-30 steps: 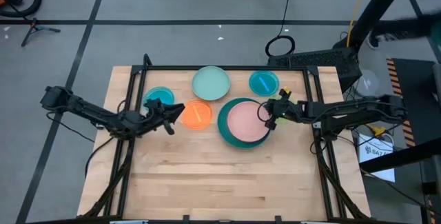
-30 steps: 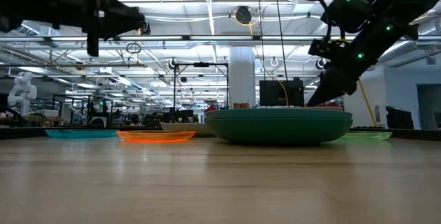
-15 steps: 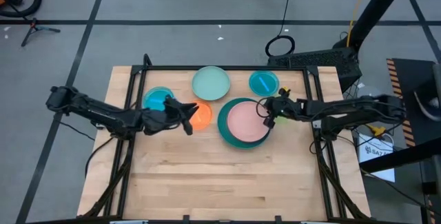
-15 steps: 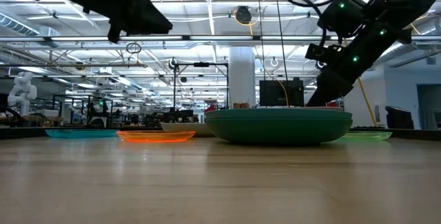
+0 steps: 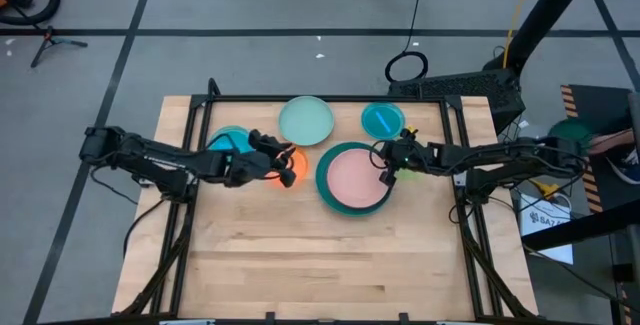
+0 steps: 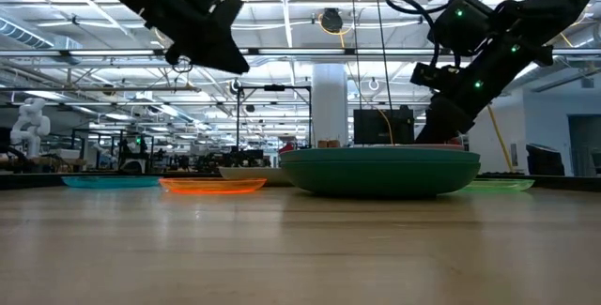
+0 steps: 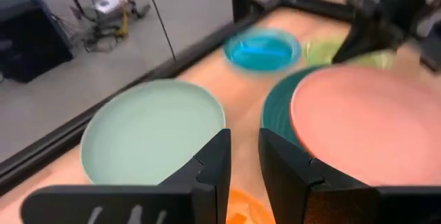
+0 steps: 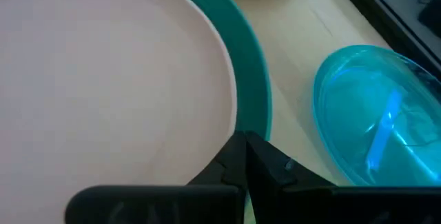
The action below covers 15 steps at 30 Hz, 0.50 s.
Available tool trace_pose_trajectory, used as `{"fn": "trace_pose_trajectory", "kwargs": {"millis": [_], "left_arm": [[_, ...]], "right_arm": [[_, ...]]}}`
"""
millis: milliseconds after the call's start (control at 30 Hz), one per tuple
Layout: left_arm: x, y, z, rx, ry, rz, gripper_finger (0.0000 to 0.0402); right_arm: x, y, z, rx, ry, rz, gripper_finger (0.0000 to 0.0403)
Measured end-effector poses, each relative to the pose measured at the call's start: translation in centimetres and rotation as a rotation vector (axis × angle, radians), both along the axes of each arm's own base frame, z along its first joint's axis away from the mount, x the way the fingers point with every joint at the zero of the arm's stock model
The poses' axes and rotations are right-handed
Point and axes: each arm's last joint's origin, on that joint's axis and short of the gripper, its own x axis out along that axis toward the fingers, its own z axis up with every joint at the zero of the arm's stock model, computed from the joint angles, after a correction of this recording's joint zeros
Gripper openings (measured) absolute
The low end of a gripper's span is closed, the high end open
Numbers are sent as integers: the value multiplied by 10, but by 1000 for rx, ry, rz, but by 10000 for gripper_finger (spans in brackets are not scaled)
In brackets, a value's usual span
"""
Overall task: Stack plastic plates
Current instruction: Stack the pink plate on top of the dark orange plate, then stack the light blue plate on top of the pink plate
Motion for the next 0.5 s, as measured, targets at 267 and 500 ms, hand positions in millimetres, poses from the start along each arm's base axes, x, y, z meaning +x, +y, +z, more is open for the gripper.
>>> {"fn": "trace_pose_trajectory", "kwargs": {"millis": [267, 500], "left_arm": [[16, 41, -6, -91, 239, -225, 81], [41, 91, -14, -65, 454, -391, 81]], "right_arm": [[-1, -1, 0, -38, 16, -16, 0], [1, -2, 4, -45, 12, -11, 0]]}}
